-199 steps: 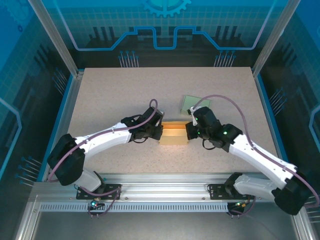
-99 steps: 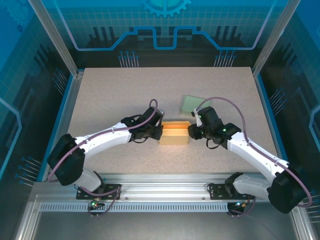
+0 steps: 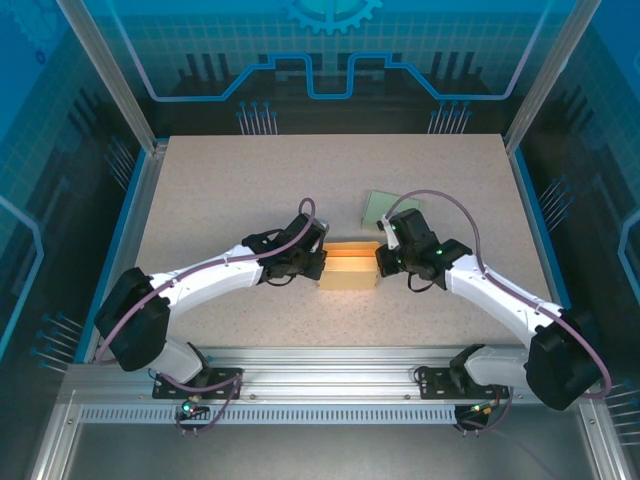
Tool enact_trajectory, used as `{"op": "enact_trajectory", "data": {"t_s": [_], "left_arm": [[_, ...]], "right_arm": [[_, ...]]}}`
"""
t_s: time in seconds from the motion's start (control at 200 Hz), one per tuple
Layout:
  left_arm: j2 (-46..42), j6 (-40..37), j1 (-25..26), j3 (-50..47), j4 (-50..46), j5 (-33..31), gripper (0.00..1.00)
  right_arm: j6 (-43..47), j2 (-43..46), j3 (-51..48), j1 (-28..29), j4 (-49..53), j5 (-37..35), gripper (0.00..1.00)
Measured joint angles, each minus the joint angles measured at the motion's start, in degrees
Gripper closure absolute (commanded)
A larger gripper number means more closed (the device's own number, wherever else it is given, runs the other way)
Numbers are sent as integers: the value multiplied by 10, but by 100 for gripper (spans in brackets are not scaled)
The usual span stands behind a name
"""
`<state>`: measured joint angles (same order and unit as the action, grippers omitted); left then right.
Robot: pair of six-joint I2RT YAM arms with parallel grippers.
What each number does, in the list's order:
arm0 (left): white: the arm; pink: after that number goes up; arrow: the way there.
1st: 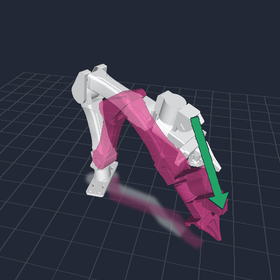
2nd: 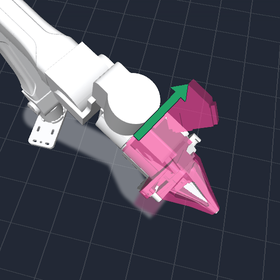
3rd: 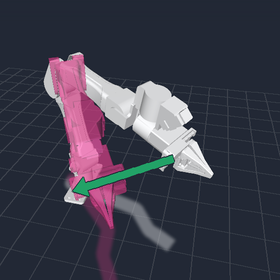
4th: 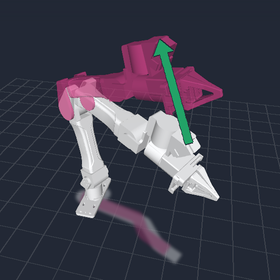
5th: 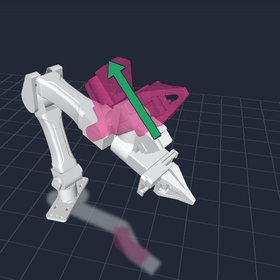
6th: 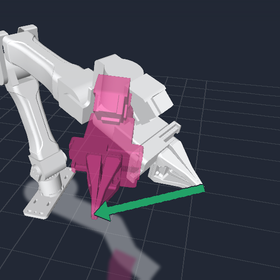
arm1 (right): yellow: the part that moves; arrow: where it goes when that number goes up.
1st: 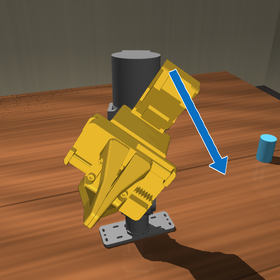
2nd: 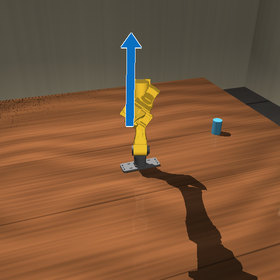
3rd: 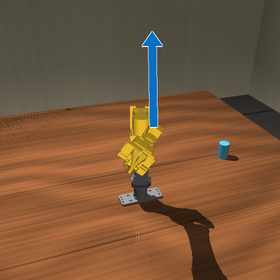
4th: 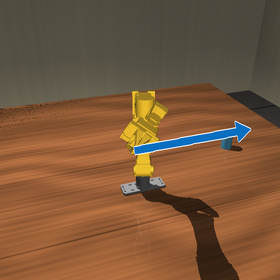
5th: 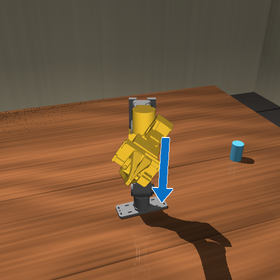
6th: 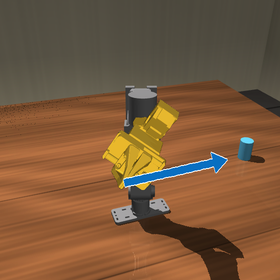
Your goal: Fold the paper box
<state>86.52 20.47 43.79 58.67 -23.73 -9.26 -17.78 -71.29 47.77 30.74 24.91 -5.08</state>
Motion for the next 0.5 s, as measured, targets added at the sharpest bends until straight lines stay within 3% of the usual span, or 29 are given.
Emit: {"op": "enact_trajectory", "data": {"t_s": [0.5], "left_arm": [[0,0,0,1,-2,-3,91]], "right_arm": [[-2,9,3,0,13,13,100]]}}
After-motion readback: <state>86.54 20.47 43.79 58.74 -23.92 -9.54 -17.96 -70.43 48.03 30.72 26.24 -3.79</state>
